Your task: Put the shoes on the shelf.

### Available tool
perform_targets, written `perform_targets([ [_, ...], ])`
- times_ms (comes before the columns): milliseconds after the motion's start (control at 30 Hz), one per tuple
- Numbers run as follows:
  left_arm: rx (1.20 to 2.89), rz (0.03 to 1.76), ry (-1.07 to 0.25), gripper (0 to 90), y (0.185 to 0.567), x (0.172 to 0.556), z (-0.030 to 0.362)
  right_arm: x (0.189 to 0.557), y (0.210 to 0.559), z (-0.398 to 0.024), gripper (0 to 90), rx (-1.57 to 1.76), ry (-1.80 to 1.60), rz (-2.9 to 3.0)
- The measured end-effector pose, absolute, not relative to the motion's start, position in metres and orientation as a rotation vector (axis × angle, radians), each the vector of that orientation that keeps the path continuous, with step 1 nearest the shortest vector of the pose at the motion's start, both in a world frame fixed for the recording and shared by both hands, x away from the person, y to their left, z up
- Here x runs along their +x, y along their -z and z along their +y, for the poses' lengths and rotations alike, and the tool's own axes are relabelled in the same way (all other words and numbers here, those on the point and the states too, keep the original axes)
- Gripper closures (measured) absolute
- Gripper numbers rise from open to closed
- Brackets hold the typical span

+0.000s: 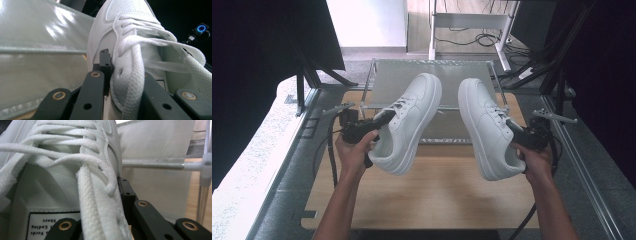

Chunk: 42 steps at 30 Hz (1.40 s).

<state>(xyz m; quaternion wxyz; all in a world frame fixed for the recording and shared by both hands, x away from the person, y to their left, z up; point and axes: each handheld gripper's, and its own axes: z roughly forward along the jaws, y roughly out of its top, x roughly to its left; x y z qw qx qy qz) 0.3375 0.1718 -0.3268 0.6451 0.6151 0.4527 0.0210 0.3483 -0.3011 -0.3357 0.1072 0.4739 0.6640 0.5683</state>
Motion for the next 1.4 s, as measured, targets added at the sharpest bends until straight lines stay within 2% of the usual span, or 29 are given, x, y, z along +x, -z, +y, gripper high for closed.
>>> perform_targets([
  [1400,1.343,1.105,-0.031,84.1,0.306,0.399,0.168,0.406,0.295,-0.285,87.5,1.509,-1.645,1.868],
])
